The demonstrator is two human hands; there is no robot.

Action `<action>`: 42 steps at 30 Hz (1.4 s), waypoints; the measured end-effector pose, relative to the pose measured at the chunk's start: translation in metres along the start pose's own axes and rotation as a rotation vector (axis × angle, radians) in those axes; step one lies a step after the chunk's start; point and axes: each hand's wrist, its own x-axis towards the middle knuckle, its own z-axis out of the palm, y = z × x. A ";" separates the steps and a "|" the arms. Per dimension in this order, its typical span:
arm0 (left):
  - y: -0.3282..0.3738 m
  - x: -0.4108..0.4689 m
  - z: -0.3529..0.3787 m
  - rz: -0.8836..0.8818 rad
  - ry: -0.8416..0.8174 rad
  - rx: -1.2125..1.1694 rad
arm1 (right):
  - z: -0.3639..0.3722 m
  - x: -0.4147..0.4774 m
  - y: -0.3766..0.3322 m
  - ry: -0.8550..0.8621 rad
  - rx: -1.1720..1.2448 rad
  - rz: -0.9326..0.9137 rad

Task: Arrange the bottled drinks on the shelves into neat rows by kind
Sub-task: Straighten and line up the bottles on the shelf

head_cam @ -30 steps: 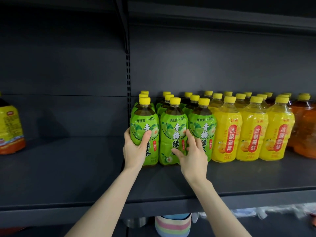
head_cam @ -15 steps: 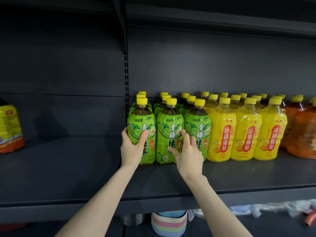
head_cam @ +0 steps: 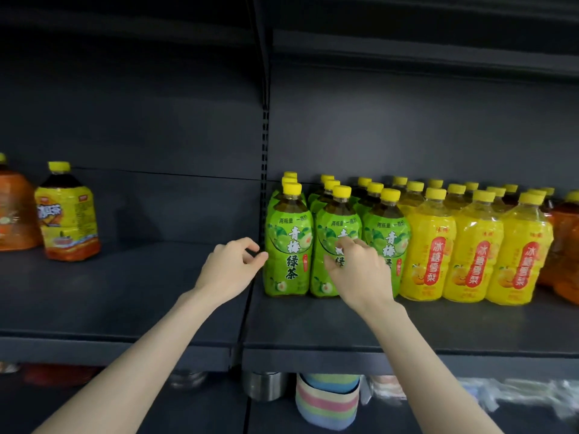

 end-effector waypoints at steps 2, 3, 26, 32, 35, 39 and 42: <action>-0.003 -0.005 -0.026 0.053 0.046 0.023 | -0.003 0.003 -0.025 0.014 0.077 -0.045; -0.006 -0.008 -0.040 0.075 0.074 0.029 | -0.004 0.004 -0.039 0.014 0.106 -0.073; -0.316 -0.031 -0.324 0.065 0.360 0.119 | 0.153 -0.013 -0.447 -0.101 0.433 -0.314; -0.377 0.043 -0.321 0.049 0.418 0.011 | 0.207 0.038 -0.479 -0.041 0.462 -0.226; -0.405 0.079 -0.318 -0.051 0.428 -0.065 | 0.237 0.060 -0.485 0.039 0.475 -0.184; -0.440 0.125 -0.317 -0.162 0.357 -0.114 | 0.272 0.081 -0.493 0.061 0.606 -0.102; -0.460 0.150 -0.314 -0.224 0.266 -0.213 | 0.290 0.094 -0.497 0.072 0.674 -0.009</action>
